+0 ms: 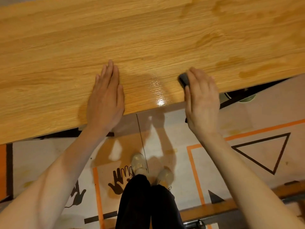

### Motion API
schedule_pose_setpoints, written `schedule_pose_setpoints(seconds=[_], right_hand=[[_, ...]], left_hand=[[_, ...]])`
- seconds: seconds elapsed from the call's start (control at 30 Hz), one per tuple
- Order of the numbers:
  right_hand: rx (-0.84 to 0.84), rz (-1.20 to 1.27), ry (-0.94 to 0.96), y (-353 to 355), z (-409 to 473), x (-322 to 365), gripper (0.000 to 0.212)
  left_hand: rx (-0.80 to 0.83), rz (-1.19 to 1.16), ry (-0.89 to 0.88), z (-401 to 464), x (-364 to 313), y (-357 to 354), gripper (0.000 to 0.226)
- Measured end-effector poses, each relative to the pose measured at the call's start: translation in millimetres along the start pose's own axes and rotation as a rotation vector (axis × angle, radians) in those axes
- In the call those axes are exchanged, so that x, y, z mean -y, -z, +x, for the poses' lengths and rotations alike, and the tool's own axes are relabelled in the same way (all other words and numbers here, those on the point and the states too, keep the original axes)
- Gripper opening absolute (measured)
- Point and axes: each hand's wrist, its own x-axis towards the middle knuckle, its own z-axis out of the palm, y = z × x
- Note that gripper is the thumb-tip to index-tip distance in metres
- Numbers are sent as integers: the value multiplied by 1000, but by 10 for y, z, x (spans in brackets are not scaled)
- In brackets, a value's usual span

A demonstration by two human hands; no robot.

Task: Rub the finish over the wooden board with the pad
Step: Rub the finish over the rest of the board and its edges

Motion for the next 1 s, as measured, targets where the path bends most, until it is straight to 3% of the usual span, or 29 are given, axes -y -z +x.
schedule_pose_setpoints(seconds=[0.1, 0.23, 0.37, 0.53, 0.63, 0.77, 0.87, 0.93, 1.0], right_hand=[[-214, 46, -180, -121, -49, 211, 37], [-141, 156, 236, -445, -294, 581, 39], [-192, 36, 557, -441, -240, -43, 44], [-308, -57, 361, -264, -212, -878, 44], [-431, 44, 141, -451, -287, -467, 43], [-360, 118, 352, -684, -372, 132, 53], [-304, 52, 524, -497, -247, -242, 46], [-304, 55, 486, -315, -171, -644, 38], [-317, 17, 324, -119, -149, -1040, 38]], left_hand=[[-18, -1, 1, -4, 2, -12, 50], [-21, 14, -1, 16, 36, -33, 52], [-25, -5, -16, -1, 87, -56, 53], [-27, -1, -14, -2, 81, -76, 54], [-31, 3, -9, -9, 64, -71, 56], [-35, 22, -11, -14, 61, -62, 56], [-26, 11, -8, -28, 72, -74, 57], [-26, -3, -13, -29, 75, -82, 57], [-26, 1, -13, -22, 70, -82, 57]])
